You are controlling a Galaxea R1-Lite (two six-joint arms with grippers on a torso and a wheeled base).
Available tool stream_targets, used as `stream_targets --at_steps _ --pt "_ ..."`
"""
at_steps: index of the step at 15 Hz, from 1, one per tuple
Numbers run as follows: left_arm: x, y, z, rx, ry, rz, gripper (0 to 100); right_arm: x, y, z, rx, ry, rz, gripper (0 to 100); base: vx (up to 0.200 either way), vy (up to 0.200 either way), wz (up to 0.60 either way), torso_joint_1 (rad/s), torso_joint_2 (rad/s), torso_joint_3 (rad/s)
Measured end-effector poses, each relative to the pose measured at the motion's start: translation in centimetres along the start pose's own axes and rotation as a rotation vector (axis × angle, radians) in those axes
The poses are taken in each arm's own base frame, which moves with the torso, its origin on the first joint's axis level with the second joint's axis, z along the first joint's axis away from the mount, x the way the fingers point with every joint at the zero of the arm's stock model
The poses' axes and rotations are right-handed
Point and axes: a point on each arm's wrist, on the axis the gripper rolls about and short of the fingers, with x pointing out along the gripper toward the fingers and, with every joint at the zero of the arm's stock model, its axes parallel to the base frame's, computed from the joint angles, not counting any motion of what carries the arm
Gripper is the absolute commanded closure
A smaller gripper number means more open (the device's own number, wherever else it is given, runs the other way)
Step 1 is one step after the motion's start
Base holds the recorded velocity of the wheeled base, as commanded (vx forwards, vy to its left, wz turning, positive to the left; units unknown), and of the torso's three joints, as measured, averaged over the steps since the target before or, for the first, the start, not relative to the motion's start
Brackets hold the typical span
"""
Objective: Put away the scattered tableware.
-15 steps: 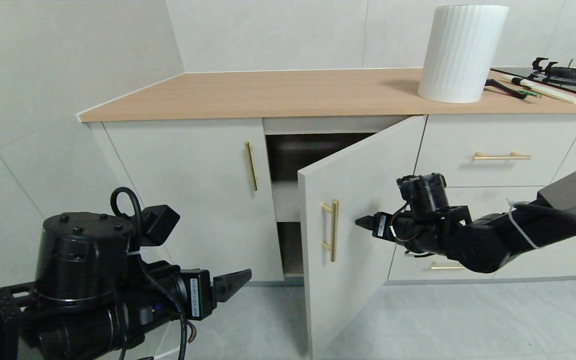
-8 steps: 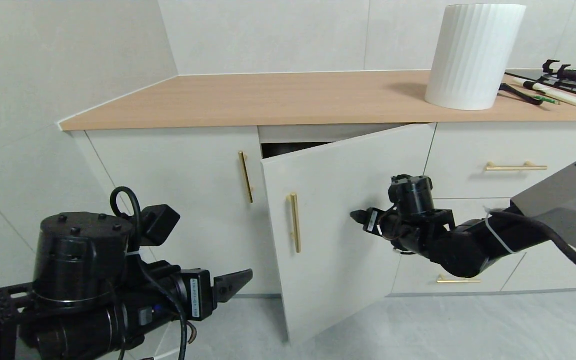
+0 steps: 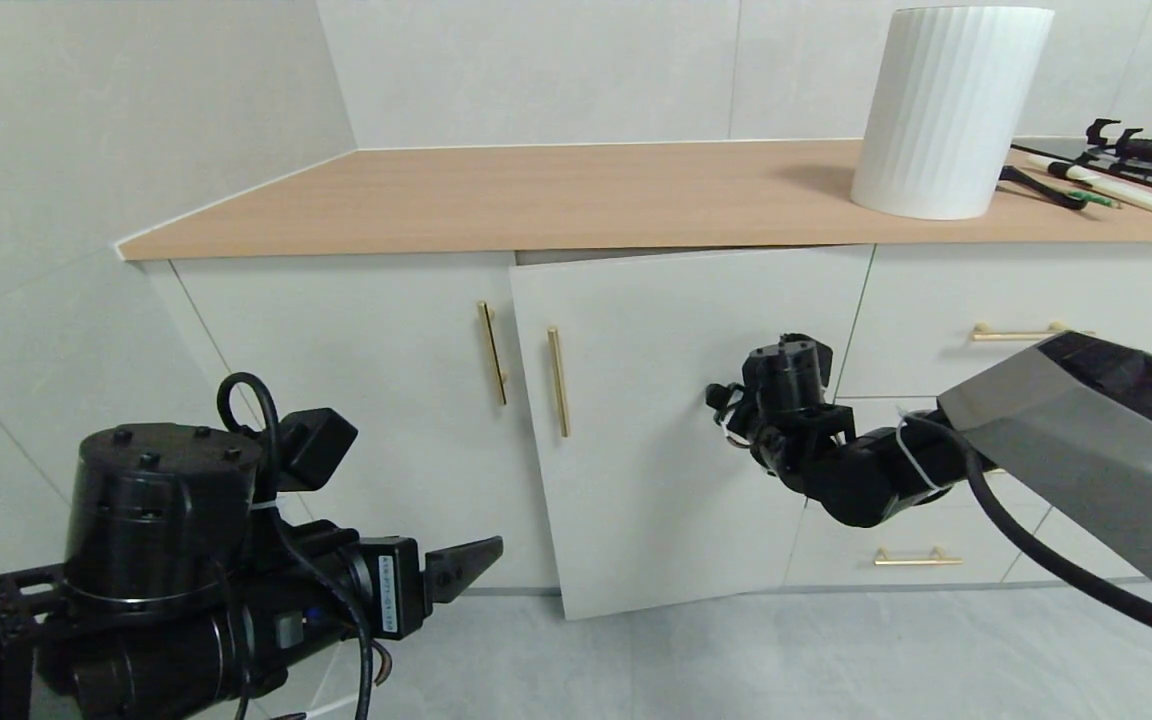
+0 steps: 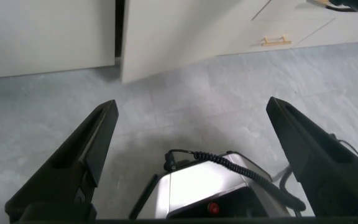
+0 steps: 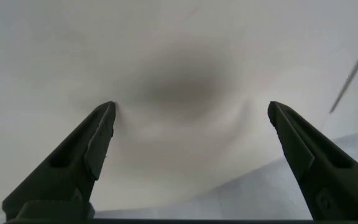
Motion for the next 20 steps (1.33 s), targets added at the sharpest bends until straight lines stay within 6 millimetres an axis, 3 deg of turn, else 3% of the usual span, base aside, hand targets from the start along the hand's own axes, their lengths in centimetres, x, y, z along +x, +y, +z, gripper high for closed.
stream_targets --at_steps 8,13,17,20 --pt "0.0 0.0 0.0 -0.001 0.001 -0.002 0 2.4 -0.8 0.6 0.033 -0.073 -0.074 0 0.000 0.000 0.00 0.000 0.00 0.000" --pt "0.0 0.0 0.0 -0.001 0.001 -0.002 0 2.7 -1.0 0.8 0.037 -0.081 -0.082 0 0.000 0.000 0.00 0.000 0.00 0.000" --pt "0.0 0.0 0.0 -0.001 0.001 -0.002 0 2.0 -0.9 0.8 0.032 -0.075 -0.082 0 0.000 0.000 0.00 0.000 0.00 0.000" --pt "0.0 0.0 0.0 -0.001 0.000 -0.002 0 -0.5 0.0 0.9 0.016 -0.027 -0.027 0 0.000 0.000 0.00 0.000 0.00 0.000"
